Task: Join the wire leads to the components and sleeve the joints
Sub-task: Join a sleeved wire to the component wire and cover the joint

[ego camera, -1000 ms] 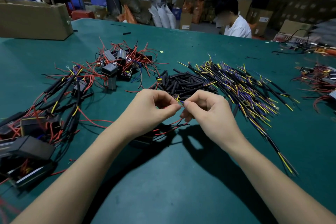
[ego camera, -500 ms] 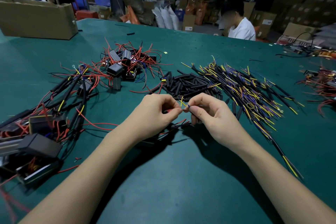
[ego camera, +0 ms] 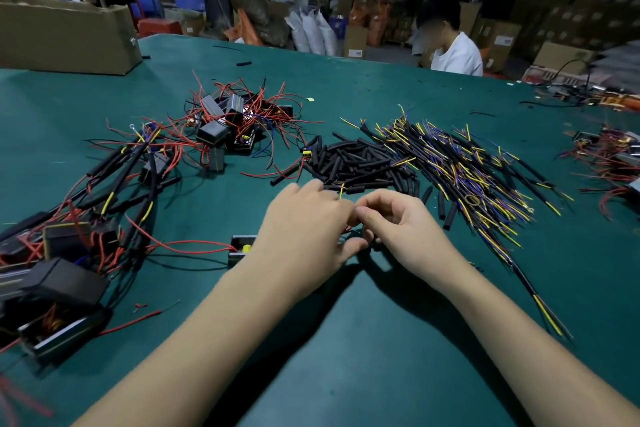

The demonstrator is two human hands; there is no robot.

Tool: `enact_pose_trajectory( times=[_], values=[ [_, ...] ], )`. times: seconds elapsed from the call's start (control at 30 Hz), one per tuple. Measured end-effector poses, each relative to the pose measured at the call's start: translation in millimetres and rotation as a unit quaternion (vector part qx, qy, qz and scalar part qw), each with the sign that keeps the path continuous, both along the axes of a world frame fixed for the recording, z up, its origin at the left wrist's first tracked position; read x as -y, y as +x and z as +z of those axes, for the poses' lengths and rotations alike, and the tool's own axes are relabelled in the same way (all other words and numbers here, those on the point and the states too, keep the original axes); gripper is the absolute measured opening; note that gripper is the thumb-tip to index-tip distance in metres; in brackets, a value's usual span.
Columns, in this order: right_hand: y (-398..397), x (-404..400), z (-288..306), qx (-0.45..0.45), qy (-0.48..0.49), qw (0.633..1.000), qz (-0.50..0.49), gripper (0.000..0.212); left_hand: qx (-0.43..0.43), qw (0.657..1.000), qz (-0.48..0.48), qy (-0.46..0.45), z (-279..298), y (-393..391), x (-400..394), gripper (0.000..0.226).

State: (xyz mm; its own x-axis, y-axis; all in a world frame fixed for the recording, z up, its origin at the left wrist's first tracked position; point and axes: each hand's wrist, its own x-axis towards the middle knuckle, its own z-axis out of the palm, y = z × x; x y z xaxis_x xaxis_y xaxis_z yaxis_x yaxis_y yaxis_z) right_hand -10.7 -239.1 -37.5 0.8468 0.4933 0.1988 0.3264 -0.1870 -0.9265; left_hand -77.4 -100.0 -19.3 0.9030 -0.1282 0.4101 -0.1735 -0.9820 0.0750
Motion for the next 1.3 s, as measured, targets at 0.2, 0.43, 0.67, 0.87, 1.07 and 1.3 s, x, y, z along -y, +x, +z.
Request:
enact_pose_trajectory(
  times=[0.2,0.43,0.67,0.87,1.07,1.3],
  values=[
    [-0.4,1.1,1.2,0.003,0.005,1.0,-0.006,0.012,0.009,0.991,-0.011,-0.13,-2.0,2.3,-4.7,0.016],
    [-2.5,-0.9,2.6,-0.003,0.043,0.999,0.002,0.012,-0.051,0.89,0.029,-0.452,7.6,7.8,-21.6,0.007],
    [-5.6,-2.6,3.8,0.024,0.065,0.998,-0.002,0.014,-0.074,0.866,0.008,-0.494,8.4,6.3,-21.3,0.006],
    [-7.9,-5.4,4.7,0.033,0.07,0.997,-0.009,0.012,-0.063,0.866,0.005,-0.496,11.1,5.6,-20.0,0.005],
    [-9.6,-7.8,5.2,0.035,0.074,0.997,0.001,0.013,-0.067,0.864,0.001,-0.498,12.4,4.8,-20.9,0.005],
    [-10.6,-9.2,4.3,0.023,0.079,0.997,-0.007,0.011,-0.069,0.856,0.016,-0.512,13.4,4.9,-22.1,0.018]
  ],
)
